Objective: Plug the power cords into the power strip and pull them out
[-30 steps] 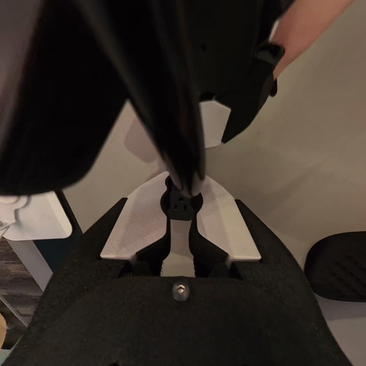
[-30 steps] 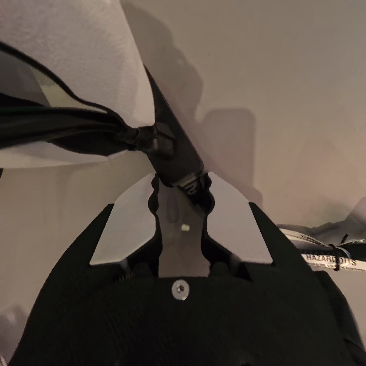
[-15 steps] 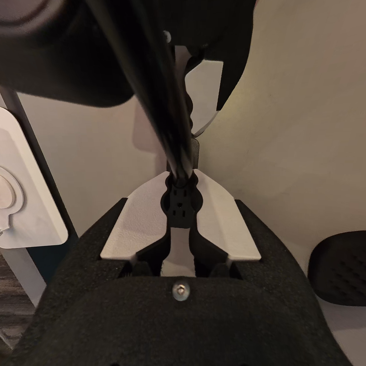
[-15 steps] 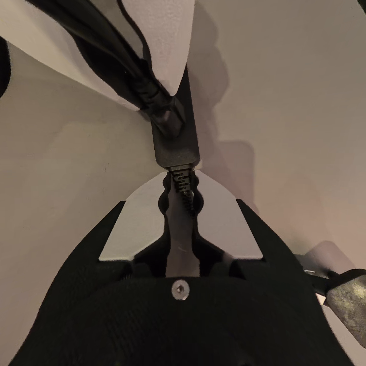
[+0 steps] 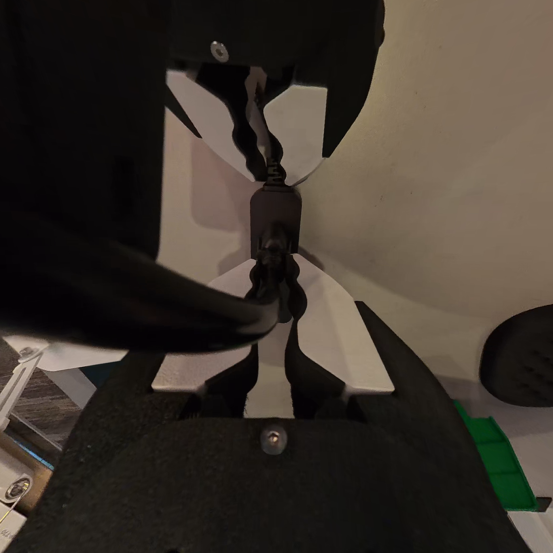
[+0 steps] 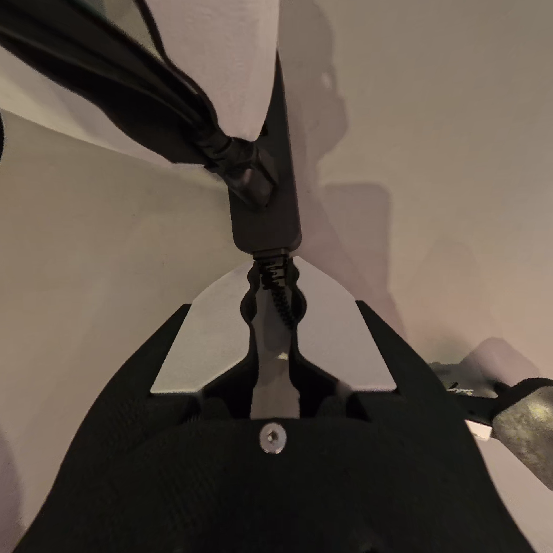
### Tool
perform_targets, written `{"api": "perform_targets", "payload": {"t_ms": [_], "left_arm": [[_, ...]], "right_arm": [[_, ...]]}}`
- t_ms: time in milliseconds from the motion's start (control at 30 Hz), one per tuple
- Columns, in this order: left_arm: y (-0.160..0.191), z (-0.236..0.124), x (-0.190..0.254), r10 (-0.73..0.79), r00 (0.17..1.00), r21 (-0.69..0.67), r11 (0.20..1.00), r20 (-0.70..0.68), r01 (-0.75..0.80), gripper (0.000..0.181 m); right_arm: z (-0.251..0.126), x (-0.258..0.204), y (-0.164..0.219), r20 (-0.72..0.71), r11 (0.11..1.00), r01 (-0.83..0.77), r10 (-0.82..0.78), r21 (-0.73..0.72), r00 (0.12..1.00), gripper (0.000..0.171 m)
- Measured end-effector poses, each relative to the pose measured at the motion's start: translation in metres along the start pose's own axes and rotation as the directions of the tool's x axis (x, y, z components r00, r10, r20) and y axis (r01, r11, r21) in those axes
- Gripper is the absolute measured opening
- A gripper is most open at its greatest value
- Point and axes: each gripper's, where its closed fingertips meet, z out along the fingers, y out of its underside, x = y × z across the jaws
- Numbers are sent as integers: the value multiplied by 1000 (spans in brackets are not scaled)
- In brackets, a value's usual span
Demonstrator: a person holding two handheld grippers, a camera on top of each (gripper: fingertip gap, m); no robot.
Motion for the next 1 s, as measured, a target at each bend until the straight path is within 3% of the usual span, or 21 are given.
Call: {"api": "perform_targets", "payload": {"t_ms": [1000], "left_arm": [[2, 0, 0, 71, 997, -25, 997, -39, -72, 15]], "right_arm": [[0, -1, 1, 26, 997, -76, 76, 7, 997, 21]]}}
